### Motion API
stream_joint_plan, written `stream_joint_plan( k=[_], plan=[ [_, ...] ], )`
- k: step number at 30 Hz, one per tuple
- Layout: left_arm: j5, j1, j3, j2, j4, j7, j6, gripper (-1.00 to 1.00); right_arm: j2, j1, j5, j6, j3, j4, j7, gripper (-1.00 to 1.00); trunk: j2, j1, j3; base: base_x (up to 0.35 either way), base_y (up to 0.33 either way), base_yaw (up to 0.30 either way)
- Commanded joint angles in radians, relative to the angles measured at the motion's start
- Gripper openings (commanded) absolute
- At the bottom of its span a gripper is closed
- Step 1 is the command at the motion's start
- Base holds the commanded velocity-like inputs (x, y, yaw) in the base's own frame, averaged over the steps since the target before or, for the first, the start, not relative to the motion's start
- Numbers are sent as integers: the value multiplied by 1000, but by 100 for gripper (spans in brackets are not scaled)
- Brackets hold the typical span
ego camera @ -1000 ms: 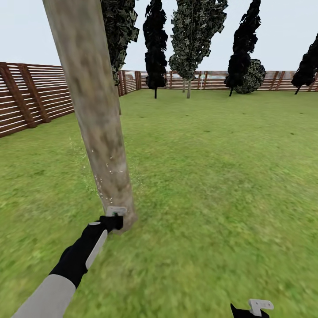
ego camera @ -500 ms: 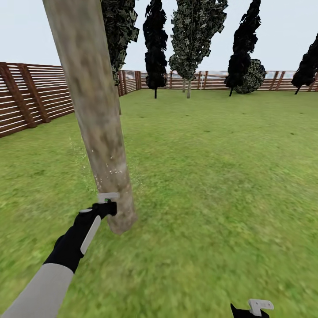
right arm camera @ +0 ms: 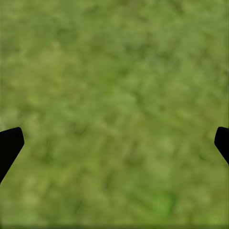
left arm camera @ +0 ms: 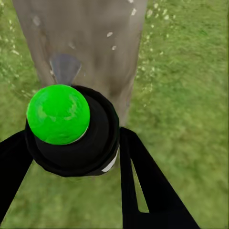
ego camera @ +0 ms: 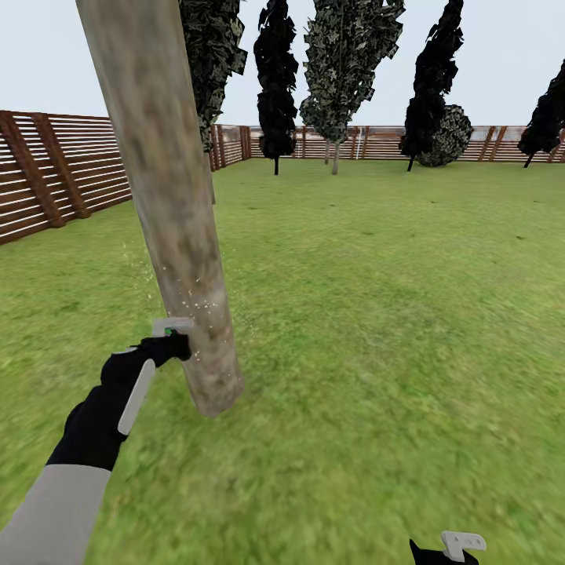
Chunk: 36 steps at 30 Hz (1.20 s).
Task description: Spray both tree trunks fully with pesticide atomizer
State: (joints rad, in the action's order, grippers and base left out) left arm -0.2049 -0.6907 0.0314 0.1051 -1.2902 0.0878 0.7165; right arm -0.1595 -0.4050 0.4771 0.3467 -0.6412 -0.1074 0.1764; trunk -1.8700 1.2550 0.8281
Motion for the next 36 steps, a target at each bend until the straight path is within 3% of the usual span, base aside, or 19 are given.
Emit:
stream_joint_plan(
  k=[1, 3, 9, 11, 13, 14, 18, 20, 21, 25, 36],
  plan=[
    [-2, -15, -2, 15, -9, 0, 6, -100, 0, 0, 0, 0, 0, 0, 0, 100, 0, 0, 0, 0, 0, 0],
    [-4, -44, -12, 37, -15, 0, 52, -100, 0, 0, 0, 0, 0, 0, 0, 100, 0, 0, 0, 0, 0, 0],
    [-3, -99, -25, 42, -46, 0, 142, -100, 0, 0, 0, 0, 0, 0, 0, 100, 0, 0, 0, 0, 0, 0],
    [-2, -89, -28, 45, -47, 1, 142, -100, 0, 0, 0, 0, 0, 0, 0, 100, 0, 0, 0, 0, 0, 0],
    [-2, -83, -28, 80, -38, 2, 134, -100, 0, 0, 0, 0, 0, 0, 0, 100, 0, 0, 0, 0, 0, 0],
    [-2, -73, -28, 86, -36, 3, 132, -100, 0, 0, 0, 0, 0, 0, 0, 100, 0, 0, 0, 0, 0, 0],
    [-2, 24, -26, 89, -27, 8, 126, -100, 0, 0, -1, 1, 0, -1, 0, 100, 0, 0, 0, 0, 0, 0],
    [-2, 55, -25, 86, 4, 9, 73, -100, 0, 0, -2, 2, 0, -1, -1, 100, 0, 0, 0, 0, 0, 48],
    [-2, 60, -24, 84, 60, 9, 12, -100, 0, 0, -2, 2, 0, -1, -1, 100, 0, 0, 0, 17, -22, 205],
    [-4, 63, -22, 79, 132, 11, -64, -100, 0, 0, -2, 2, -1, 0, 0, 100, 0, 0, 0, 88, -211, 106],
    [-4, 65, -22, 77, 190, 12, -77, -100, 0, 0, -2, 2, 0, 0, -1, 100, 0, 0, 0, 54, -266, 1]
  ],
)
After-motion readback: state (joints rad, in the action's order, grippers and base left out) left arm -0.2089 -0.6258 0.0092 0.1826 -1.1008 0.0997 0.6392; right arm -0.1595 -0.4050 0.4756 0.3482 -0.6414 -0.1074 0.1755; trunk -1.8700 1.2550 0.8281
